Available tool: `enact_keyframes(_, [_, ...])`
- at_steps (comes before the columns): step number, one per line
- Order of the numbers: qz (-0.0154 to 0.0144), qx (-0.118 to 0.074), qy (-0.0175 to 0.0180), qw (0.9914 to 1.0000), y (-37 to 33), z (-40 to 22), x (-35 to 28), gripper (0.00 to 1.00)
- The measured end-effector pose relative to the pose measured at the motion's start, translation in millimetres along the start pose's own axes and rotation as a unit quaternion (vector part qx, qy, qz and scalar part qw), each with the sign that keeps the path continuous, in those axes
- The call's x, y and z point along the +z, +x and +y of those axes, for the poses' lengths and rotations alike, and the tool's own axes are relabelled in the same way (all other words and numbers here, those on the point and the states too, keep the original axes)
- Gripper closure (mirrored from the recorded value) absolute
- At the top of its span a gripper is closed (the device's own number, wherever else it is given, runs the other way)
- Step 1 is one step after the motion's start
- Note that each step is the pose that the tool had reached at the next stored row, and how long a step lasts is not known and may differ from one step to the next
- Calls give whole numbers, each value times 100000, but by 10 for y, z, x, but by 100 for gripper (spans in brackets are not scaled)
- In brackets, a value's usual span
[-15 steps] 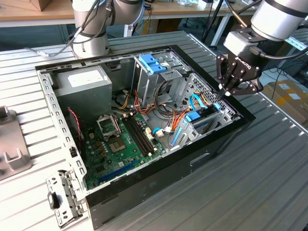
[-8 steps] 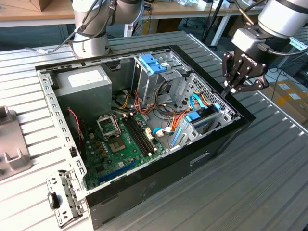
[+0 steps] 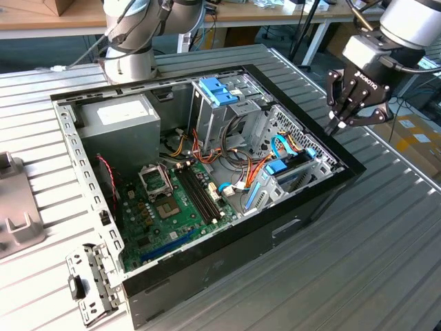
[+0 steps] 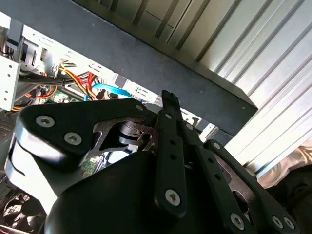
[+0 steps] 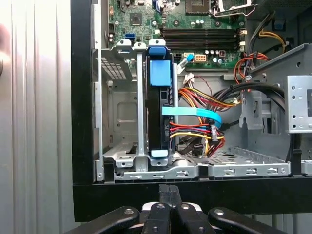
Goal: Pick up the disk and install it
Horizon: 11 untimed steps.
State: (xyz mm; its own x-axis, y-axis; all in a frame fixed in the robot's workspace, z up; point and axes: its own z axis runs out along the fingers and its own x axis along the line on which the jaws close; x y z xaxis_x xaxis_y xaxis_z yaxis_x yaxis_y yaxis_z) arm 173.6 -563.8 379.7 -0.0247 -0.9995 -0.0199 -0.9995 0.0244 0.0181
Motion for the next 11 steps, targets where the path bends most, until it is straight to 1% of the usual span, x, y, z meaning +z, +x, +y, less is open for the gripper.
enact_keyframes(4, [-9,-3,2,100000,-1,0,-59,89])
enact_keyframes(6, [2,-3,2,100000,-2,1,-112,89])
enact_keyframes(7, [2,-3,2,100000,-3,2,-157,89])
enact_keyframes(9, [-14,-8,0,100000,-3,3,-176,89])
enact_keyframes(11, [-5,-6,1,100000,-4,28,-184,89])
